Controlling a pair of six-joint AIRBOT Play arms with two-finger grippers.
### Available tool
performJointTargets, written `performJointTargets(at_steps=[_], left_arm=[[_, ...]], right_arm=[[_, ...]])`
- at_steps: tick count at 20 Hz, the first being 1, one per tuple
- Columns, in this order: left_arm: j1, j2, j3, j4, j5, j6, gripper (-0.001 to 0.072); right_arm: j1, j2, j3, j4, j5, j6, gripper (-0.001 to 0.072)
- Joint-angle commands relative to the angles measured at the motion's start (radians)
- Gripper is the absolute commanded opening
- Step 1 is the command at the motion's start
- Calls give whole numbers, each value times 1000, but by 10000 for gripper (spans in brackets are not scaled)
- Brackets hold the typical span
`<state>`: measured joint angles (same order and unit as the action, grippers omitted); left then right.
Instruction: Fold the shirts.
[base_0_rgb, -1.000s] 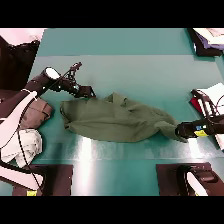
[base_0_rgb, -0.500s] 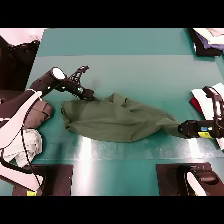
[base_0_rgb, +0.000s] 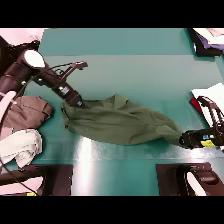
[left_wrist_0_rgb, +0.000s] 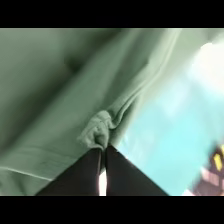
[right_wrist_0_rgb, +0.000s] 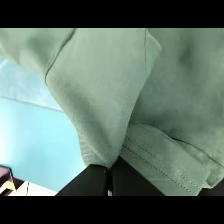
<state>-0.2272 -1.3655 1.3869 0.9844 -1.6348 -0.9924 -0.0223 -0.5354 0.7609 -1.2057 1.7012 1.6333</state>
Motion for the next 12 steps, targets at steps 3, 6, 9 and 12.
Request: performJointTargets(at_steps=[3, 6, 9, 12], left_arm=[[0, 167, 2, 13, -54, -49, 617], [0, 200, 3, 130, 29, -56, 616], [7, 194, 1, 364, 169, -156, 617], [134, 137, -5, 389, 320, -261, 617]], right_arm=[[0, 1, 0, 2, 27, -2, 597], [0, 0, 16, 1, -5, -1, 595], [0, 0, 76, 0, -82, -1, 592], [0, -36, 150, 1, -104, -1, 575]])
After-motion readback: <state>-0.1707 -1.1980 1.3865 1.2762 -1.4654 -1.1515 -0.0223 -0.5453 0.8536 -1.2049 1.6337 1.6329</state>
